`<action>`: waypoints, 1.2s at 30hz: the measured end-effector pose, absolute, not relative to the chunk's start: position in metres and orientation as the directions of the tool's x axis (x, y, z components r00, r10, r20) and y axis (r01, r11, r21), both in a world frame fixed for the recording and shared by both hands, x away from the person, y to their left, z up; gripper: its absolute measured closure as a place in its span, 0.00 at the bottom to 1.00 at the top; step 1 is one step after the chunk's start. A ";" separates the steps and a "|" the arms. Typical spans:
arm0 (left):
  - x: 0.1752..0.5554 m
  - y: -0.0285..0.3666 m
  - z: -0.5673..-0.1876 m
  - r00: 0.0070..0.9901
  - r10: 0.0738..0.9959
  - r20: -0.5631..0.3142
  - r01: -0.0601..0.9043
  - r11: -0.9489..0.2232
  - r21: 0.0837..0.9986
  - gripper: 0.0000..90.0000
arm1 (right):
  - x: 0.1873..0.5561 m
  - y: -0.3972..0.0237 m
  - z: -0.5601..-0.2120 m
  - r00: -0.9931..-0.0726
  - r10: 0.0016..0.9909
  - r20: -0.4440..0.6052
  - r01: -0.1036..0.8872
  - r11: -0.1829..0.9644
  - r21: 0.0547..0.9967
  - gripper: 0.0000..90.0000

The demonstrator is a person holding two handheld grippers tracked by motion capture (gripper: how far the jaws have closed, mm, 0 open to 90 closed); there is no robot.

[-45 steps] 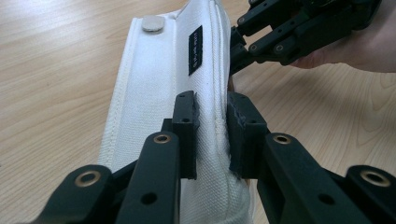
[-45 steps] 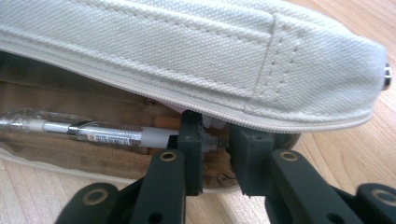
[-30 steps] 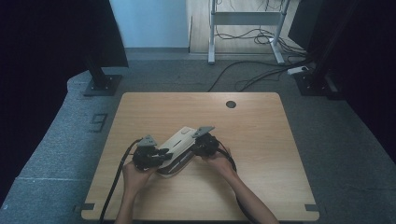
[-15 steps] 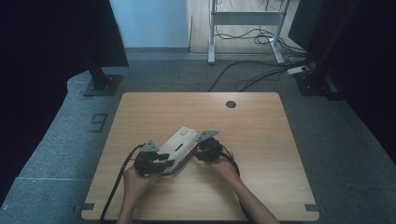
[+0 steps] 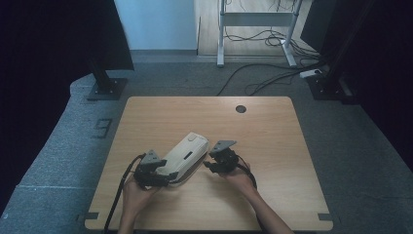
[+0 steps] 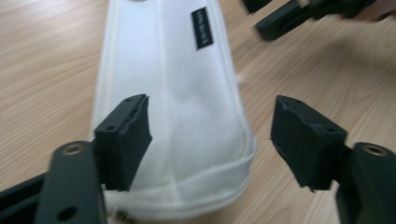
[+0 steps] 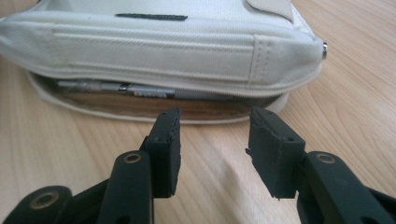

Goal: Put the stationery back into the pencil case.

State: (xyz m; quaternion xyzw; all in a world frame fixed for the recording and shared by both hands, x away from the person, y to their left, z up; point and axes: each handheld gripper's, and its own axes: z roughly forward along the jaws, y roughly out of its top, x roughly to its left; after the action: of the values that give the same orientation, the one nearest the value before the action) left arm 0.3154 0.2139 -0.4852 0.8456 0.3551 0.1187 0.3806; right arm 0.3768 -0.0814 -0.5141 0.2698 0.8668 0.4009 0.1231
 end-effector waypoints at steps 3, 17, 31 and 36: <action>0.311 0.222 -0.486 0.705 0.706 -0.067 0.515 -0.445 0.733 0.24 | 0.371 -0.089 -0.513 -0.824 0.567 0.008 0.371 0.529 0.764 0.56; 0.316 0.256 -0.512 0.621 0.780 -0.077 0.589 -0.400 0.702 0.22 | 0.344 -0.122 -0.525 -0.827 0.559 0.060 0.408 0.523 0.748 0.51; 0.361 0.214 -0.512 0.659 0.750 -0.050 0.565 -0.450 0.692 0.23 | 0.339 -0.158 -0.526 -0.789 0.609 0.081 0.450 0.482 0.752 0.49; 0.378 0.200 -0.512 0.665 0.742 -0.081 0.576 -0.441 0.688 0.24 | 0.339 -0.169 -0.529 -0.774 0.626 0.094 0.465 0.461 0.756 0.49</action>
State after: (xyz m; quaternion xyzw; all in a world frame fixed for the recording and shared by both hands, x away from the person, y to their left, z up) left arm 0.3777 0.1999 -0.5117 0.8408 0.3921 0.1172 0.3544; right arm 0.3393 -0.1689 -0.5294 0.3212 0.8491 0.4076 0.0988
